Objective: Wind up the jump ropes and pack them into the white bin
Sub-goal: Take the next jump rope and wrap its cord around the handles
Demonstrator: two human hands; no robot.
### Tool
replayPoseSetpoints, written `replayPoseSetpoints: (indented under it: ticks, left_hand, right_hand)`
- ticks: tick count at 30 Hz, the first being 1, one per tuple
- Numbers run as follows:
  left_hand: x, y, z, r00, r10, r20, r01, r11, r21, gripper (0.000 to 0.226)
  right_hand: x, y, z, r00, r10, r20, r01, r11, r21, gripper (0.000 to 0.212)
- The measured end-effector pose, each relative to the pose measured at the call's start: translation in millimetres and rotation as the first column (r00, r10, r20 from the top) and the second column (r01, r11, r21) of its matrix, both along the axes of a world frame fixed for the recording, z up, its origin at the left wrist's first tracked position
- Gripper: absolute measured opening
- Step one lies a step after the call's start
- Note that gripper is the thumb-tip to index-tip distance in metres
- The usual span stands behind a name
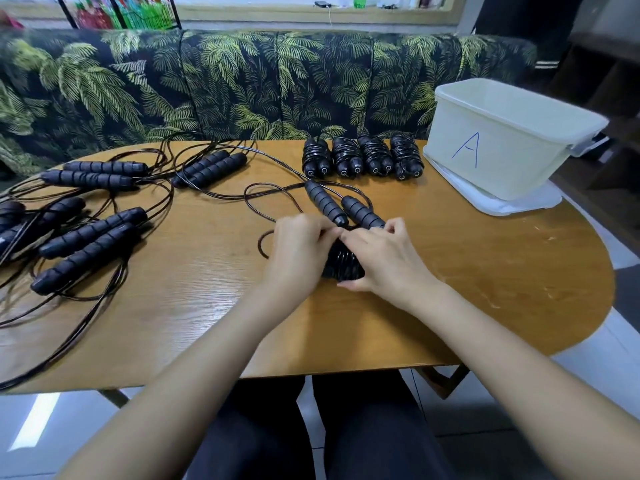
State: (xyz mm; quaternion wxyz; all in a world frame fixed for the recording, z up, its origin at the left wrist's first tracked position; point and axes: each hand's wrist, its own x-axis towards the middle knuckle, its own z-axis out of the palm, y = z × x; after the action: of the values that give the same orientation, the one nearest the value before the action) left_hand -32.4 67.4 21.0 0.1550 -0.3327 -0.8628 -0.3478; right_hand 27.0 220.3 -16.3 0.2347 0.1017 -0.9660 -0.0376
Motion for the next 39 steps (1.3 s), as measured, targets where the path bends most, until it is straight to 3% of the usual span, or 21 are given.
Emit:
replayPoseSetpoints:
  ticks: [4,6,9,11,14,17,20,23,25,29,31,34,37,39]
  left_hand:
    - [9.2,-5.3,-7.4,0.988,-0.023,-0.155,0.027,0.999,0.025,0.014]
    - [18.5,-6.1,-17.2,0.977,-0.009,-0.212,0.015,0.999,0.030,0.015]
    - [33.1,-13.1,-26.8,0.996,-0.013,-0.088,0.027,0.986,0.162,0.017]
    - [40.4,-21.3,-27.2,0.986,-0.076,0.150,0.017,0.933,0.358,0.015]
    - [46.8,-28.9,-25.0,0.810,-0.239,0.535,-0.131,0.817,0.562,0.010]
    - [44.3,-34.0,-27.2,0.495,-0.396,0.774,-0.293,0.762,0.577,0.003]
    - [33.8,-43.1,-36.3,0.276,-0.561,0.780,-0.335,0.705,0.625,0.012]
    - [24.1,-49.6,-38.2,0.176,-0.696,0.697,-0.340,0.621,0.706,0.013]
    - [19.0,-49.0,-35.3,0.129,-0.774,0.620,-0.293,0.567,0.770,0.027]
    - [15.2,-39.5,-18.1,0.180,-0.823,0.539,-0.141,0.520,0.842,0.033]
    - [17.9,-34.3,-7.3,0.214,-0.840,0.499,-0.056,0.500,0.864,0.028]
    - [20.7,-29.7,1.1,0.301,-0.761,0.575,-0.082,0.580,0.811,0.035]
    - [22.3,-30.5,2.3,0.320,-0.690,0.650,-0.158,0.637,0.754,0.032]
    - [22.9,-32.2,1.9,0.353,-0.632,0.690,-0.212,0.665,0.716,0.022]
  right_hand:
    - [0.8,2.1,-1.6,0.999,-0.027,-0.033,0.026,1.000,-0.007,0.099]
    - [4.2,5.7,1.3,0.998,-0.058,-0.005,0.058,0.997,-0.059,0.090]
    - [10.5,5.8,4.1,0.998,-0.039,0.050,0.049,0.975,-0.215,0.073]
    - [13.8,5.7,3.2,0.994,-0.017,0.111,0.058,0.925,-0.377,0.070]
    - [13.3,6.7,4.2,0.994,-0.011,0.109,0.064,0.863,-0.500,0.072]
    - [12.9,7.0,10.4,0.995,-0.007,0.097,0.069,0.750,-0.658,0.071]
    - [14.8,11.3,19.6,0.994,0.004,0.106,0.087,0.544,-0.834,0.066]
    - [20.8,5.4,23.0,0.982,0.153,0.112,0.049,0.364,-0.930,0.065]
    - [25.2,-2.4,23.5,0.971,0.229,0.071,0.026,0.194,-0.981,0.067]
    - [33.1,-19.2,17.2,0.887,0.461,0.001,0.127,-0.243,-0.962,0.070]
    - [37.2,-30.5,11.1,0.802,0.594,-0.057,0.215,-0.377,-0.901,0.073]
    - [43.2,-41.4,0.6,0.720,0.674,-0.167,0.306,-0.524,-0.795,0.062]
    - [46.0,-38.5,1.1,0.716,0.689,-0.114,0.391,-0.531,-0.752,0.061]
    - [47.7,-32.0,10.5,0.716,0.693,0.082,0.440,-0.357,-0.824,0.063]
